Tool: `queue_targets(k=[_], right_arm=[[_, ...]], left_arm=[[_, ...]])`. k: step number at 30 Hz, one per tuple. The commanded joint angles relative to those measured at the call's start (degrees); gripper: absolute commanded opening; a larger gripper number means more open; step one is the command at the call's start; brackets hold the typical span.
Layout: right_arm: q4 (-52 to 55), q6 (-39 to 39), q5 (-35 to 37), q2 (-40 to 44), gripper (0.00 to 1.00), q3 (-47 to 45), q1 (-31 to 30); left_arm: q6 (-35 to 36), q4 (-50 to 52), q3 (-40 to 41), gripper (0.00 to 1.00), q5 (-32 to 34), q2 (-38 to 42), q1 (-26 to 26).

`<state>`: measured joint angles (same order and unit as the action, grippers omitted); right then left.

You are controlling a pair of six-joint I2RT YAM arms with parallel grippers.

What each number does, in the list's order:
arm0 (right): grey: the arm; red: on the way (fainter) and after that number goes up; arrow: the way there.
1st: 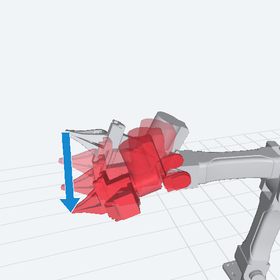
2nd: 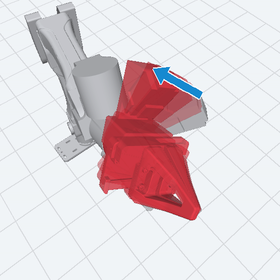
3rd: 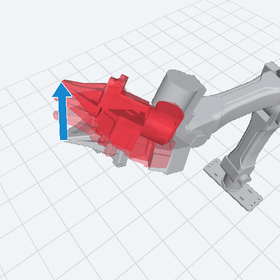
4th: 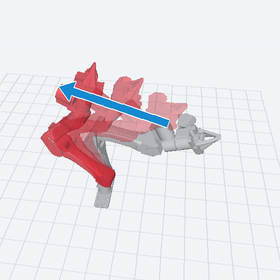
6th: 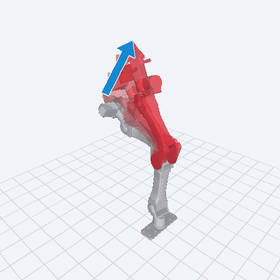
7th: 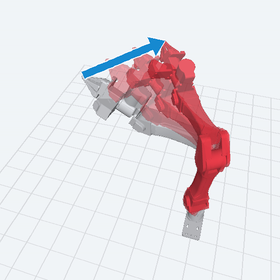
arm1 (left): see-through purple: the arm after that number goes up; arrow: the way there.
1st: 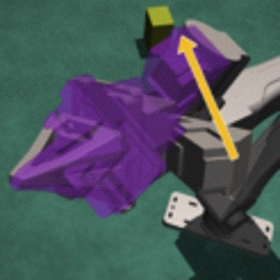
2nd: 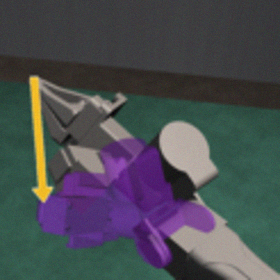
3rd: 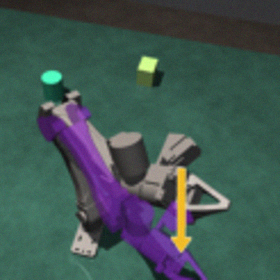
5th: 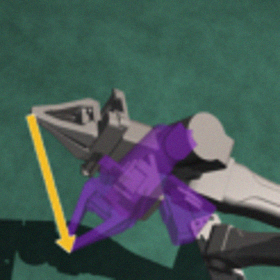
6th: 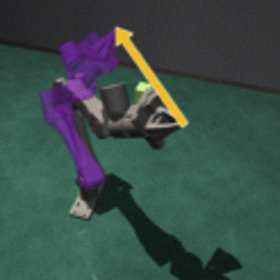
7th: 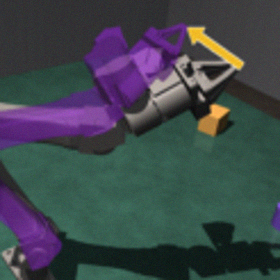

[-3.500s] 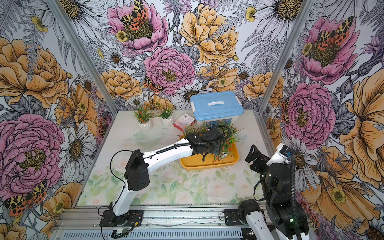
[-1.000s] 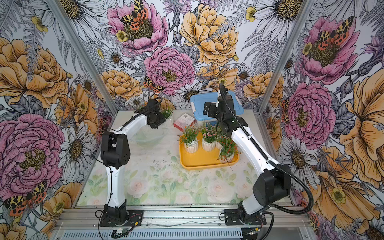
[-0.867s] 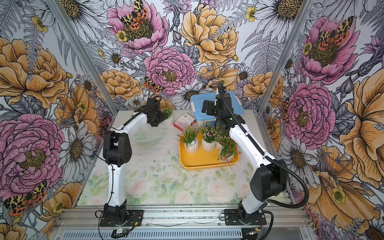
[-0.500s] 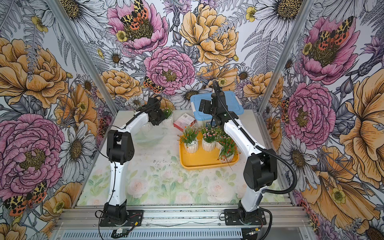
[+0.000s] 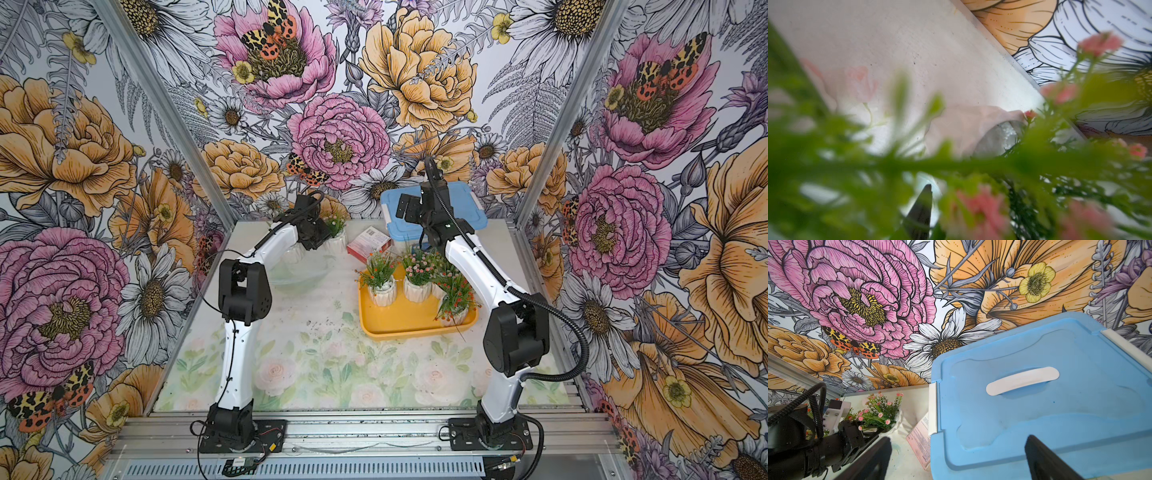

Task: Put the potted gypsophila into the storage box
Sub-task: Pick up the baby's breath potted plant from the center of the board.

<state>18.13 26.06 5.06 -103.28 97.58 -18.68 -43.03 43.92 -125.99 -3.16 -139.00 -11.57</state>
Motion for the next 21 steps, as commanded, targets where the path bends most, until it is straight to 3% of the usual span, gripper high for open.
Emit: queue_targets(k=[1,11,21], right_arm=[[-0.40,0.30,0.05,-1.10,1.00,2.88,0.32],[-0.41,-0.50,-0.67,-1.57,0.99,2.88,0.84],[-0.38,-1.46,-0.32,-0.47,0.99,1.75,2.25]], left_arm=[[1.99,4.13,-2.07,0.35,0.09,-2.15,0.85],[8.69,10.58,-6.62,0.19,1.51,-3.60,-0.11],[9.49,11.80,-7.13,0.09,0.14,-4.17,-1.14]])
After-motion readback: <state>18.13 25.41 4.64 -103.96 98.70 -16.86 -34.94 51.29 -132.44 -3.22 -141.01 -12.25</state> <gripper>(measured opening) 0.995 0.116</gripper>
